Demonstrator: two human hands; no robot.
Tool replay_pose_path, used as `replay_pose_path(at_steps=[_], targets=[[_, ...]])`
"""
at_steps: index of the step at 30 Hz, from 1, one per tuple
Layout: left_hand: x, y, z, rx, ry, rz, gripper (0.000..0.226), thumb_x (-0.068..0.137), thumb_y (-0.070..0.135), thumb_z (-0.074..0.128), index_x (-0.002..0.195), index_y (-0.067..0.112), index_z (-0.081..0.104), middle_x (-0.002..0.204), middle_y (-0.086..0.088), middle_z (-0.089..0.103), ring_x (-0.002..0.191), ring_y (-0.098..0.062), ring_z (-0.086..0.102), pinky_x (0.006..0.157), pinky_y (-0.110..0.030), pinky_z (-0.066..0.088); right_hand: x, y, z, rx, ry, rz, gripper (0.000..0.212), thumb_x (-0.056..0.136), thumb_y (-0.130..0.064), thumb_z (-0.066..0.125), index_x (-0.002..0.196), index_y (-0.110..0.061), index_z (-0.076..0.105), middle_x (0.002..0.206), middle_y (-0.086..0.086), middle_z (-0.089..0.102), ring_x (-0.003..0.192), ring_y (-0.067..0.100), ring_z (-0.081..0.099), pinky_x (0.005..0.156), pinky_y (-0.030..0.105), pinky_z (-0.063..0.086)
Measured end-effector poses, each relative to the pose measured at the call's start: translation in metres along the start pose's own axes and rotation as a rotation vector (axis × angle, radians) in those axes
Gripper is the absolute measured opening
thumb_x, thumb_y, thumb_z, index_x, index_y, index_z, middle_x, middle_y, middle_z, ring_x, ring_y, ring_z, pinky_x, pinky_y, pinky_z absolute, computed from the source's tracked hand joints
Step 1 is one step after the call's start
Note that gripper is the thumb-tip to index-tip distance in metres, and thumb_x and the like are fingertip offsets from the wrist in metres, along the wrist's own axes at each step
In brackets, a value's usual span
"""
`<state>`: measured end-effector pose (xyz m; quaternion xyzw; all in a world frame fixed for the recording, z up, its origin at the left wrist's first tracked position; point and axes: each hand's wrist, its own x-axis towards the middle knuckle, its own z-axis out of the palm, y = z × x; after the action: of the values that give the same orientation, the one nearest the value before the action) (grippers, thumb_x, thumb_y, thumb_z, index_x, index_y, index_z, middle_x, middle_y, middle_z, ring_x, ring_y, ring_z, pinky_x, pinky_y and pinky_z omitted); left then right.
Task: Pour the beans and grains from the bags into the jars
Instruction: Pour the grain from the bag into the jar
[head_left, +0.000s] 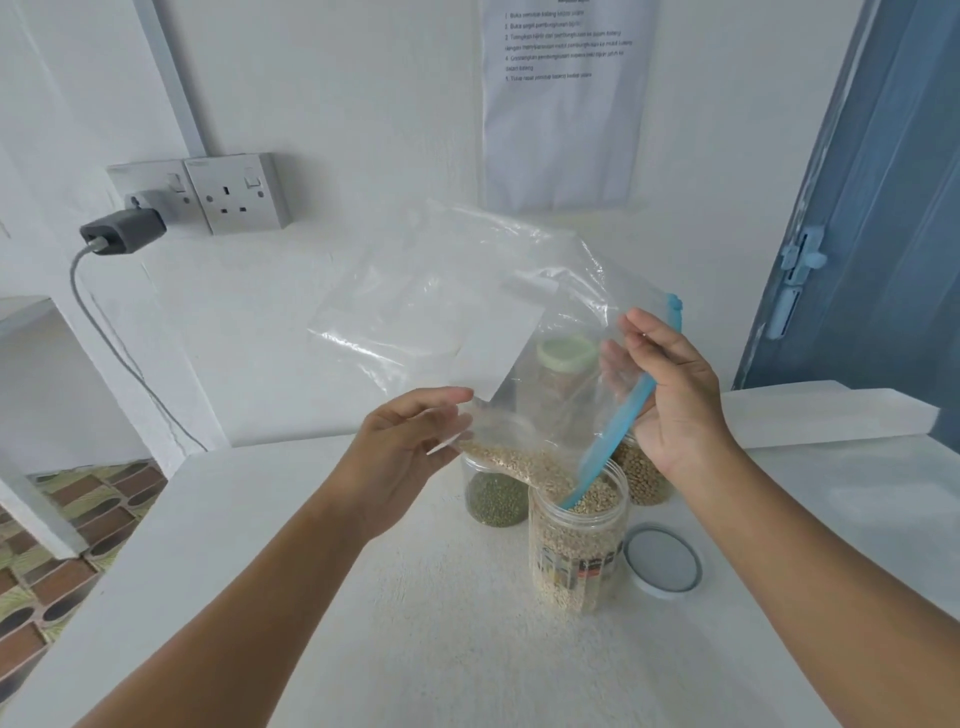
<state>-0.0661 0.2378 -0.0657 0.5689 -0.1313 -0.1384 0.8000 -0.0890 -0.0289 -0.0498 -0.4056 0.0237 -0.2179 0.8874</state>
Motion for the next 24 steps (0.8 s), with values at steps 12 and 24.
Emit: replay_pose_path(at_steps=[12,24], targets=[[0.007,0.014,0.027,0.072,-0.013,0.109,0.029,0.104,-0.002,0.051,0.104,0.008,0.078,0.094,-0.004,0.076,0.122,-0.039,0.067,0.112,-0.055,0.048,-0.001,-0.006,-0.015,0.041,-0.067,-0.044,0.028,0.095,0.0,0.065,0.084,-0.019,0.081,0.116,0.0,0.077,0.102,0.022,0.076,0.087,0.032,0.061],[0.009,0.017,0.033,0.074,-0.04,0.099,0.031,0.103,-0.002,0.052,0.106,0.01,0.08,0.085,-0.003,0.061,0.123,-0.05,0.063,0.103,-0.051,0.056,-0.01,0.006,-0.032,-0.202,-0.212,-0.042,0.015,0.073,-0.003,0.08,0.081,-0.015,0.082,0.118,0.012,0.07,0.122,0.045,0.064,0.097,0.042,0.059]])
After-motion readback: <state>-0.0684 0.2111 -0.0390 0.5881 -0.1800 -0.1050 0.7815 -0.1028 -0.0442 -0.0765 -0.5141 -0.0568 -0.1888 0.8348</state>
